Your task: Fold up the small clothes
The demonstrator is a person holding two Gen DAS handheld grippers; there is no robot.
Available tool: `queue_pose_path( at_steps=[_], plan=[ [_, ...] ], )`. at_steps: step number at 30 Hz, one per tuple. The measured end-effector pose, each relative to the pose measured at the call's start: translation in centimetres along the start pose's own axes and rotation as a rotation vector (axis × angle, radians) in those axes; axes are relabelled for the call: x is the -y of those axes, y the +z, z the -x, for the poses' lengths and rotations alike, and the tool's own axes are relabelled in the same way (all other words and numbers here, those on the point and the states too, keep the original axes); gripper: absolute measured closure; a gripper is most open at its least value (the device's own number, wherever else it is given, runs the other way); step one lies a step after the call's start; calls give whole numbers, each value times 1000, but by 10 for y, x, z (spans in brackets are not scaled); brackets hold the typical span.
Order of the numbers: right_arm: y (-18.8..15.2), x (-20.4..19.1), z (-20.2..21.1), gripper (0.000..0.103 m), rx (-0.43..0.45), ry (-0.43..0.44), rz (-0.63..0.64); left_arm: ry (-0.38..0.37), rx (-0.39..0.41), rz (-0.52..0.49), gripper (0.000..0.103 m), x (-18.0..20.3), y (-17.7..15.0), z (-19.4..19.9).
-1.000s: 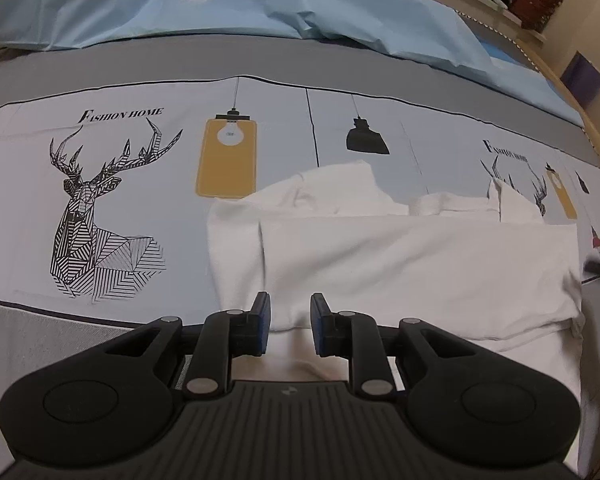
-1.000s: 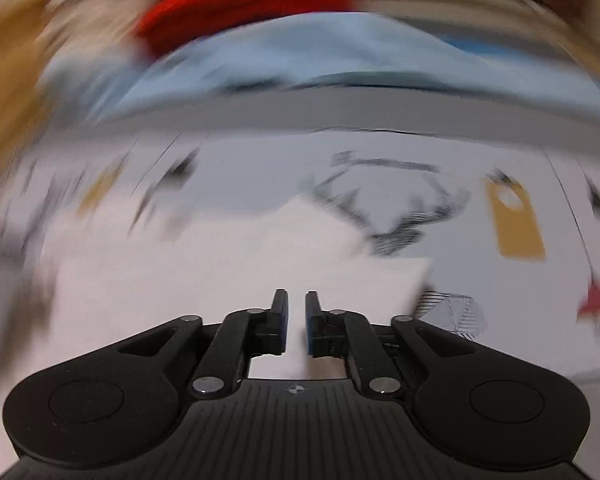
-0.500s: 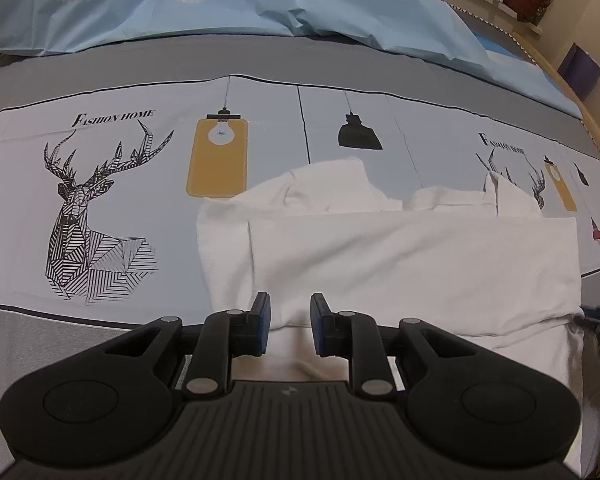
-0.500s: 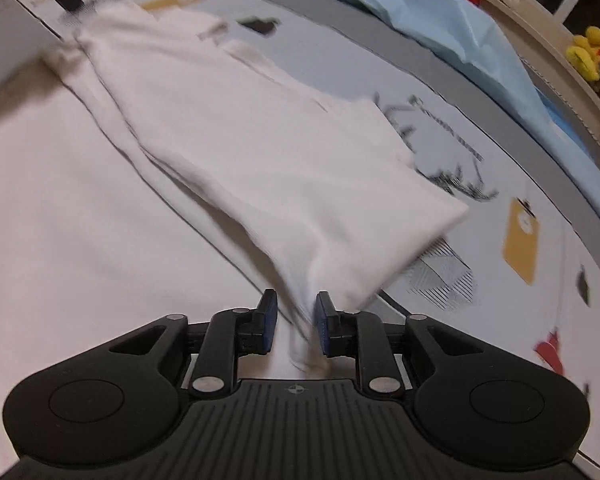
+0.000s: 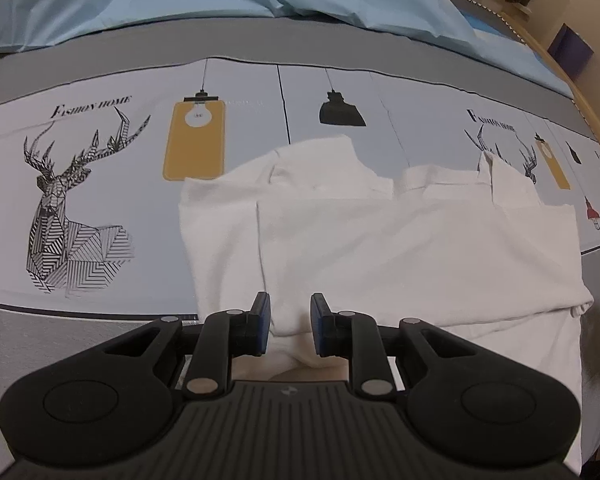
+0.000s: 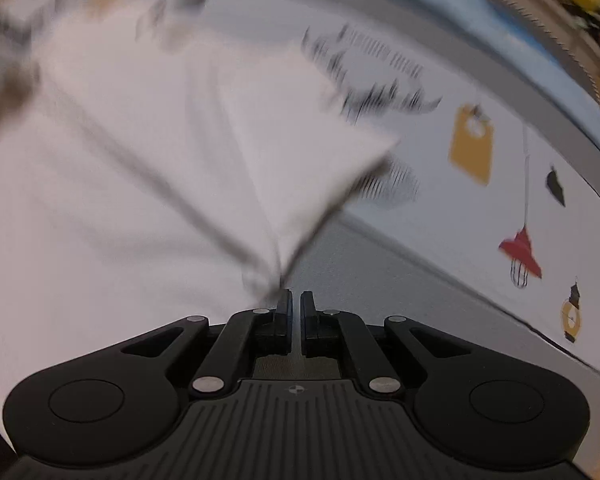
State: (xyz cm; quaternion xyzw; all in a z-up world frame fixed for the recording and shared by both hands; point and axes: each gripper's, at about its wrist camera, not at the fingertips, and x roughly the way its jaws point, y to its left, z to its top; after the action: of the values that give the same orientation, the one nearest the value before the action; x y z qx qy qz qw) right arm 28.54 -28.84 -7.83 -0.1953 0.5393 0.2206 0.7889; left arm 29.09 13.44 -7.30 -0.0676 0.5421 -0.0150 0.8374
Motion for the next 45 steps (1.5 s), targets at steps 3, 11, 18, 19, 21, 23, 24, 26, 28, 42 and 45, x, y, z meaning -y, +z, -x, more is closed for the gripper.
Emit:
queue_pose_path(
  at_steps=[3, 11, 18, 19, 21, 23, 24, 26, 28, 42, 45],
  plan=[
    [12, 11, 17, 98, 179, 89, -146, -6, -19, 8, 79, 0, -3, -10],
    [10, -11, -70, 98, 36, 15, -207, 46, -88, 5, 77, -8, -19, -48],
    [8, -18, -53, 87, 4, 140, -130, 22, -89, -1, 77, -9, -17, -45],
    [7, -22, -53, 87, -13, 154, -102, 23, -93, -8, 79, -8, -19, -47],
    [5, -32, -50, 87, -35, 163, -37, 8, -91, -10, 98, -7, -18, -43],
    [3, -39, -47, 87, -60, 178, 4, 3, -73, -24, 100, -4, -15, -31],
    [2, -39, -46, 87, -69, 182, 17, -1, -56, -27, 100, -4, -14, -23],
    [3, -37, -44, 87, -69, 159, 38, -5, -48, -13, 101, -7, -11, -12],
    [8, -30, -34, 87, -30, 159, 10, 4, -59, -16, 101, -10, -10, -6],
    [11, -19, -66, 83, -18, 29, -96, 26, -76, -85, 99, 1, -27, -43],
    [15, -25, -60, 82, -14, -1, -92, 62, -43, -151, 98, 11, -32, -38]
  ],
)
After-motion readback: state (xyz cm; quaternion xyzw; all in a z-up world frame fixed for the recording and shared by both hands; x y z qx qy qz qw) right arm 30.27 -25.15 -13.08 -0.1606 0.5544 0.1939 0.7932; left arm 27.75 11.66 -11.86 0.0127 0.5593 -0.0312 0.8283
